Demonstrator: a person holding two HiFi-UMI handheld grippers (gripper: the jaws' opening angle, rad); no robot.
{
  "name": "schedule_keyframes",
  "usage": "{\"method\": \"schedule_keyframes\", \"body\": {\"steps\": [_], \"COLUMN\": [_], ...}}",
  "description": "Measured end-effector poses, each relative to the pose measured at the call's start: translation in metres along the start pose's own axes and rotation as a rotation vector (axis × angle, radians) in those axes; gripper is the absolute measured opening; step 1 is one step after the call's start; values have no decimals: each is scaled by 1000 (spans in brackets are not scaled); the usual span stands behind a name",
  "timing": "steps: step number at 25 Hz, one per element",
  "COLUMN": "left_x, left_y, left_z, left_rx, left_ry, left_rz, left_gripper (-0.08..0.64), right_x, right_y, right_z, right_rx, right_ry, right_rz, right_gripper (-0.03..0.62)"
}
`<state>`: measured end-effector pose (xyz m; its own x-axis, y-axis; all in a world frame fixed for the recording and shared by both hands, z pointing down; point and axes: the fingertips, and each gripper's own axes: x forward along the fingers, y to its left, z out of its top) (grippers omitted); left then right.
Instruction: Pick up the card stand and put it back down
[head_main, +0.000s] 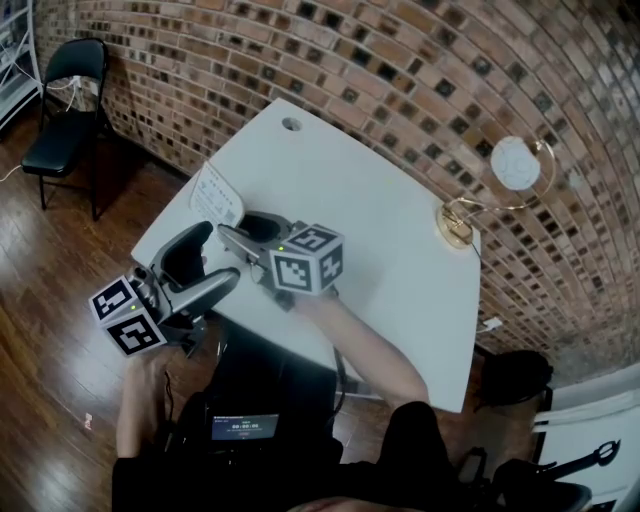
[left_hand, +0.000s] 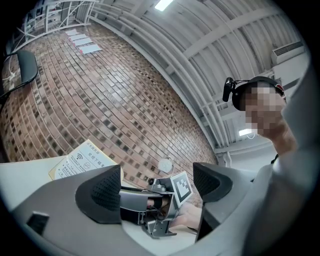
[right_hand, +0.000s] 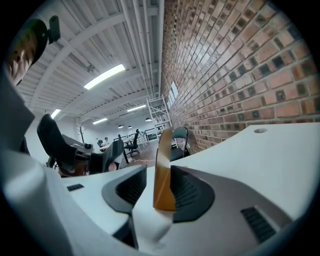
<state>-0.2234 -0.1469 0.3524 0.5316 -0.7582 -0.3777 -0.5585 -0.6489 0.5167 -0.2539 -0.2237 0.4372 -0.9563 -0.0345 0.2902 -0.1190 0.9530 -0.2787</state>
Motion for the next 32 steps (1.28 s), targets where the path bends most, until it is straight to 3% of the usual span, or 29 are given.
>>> {"method": "schedule_keyframes", "body": {"steps": [4,10,17,27,32], "left_x": [-1,-1,2,5,13], "left_y": [2,2,0,-6,-12], "left_z": [2,4,1,-2,-8], "left_rx": [0,3,-1,0,2], "left_ry": [0,4,16,27,71], "left_rz": [2,5,4,-6,-27], "left_gripper": [445,446,445,445,445], "right_x": [11,15,12,-5,-28], "right_y": [3,0,-1,-4,-3], "right_z": [1,3,5,11,23], "right_rx": [-31,-45,-35,32,50], "right_ry": [8,0,-17,-67,-107], "right_rz": [-2,-28,-12,9,17], "right_gripper": [170,80,35,32,32]}}
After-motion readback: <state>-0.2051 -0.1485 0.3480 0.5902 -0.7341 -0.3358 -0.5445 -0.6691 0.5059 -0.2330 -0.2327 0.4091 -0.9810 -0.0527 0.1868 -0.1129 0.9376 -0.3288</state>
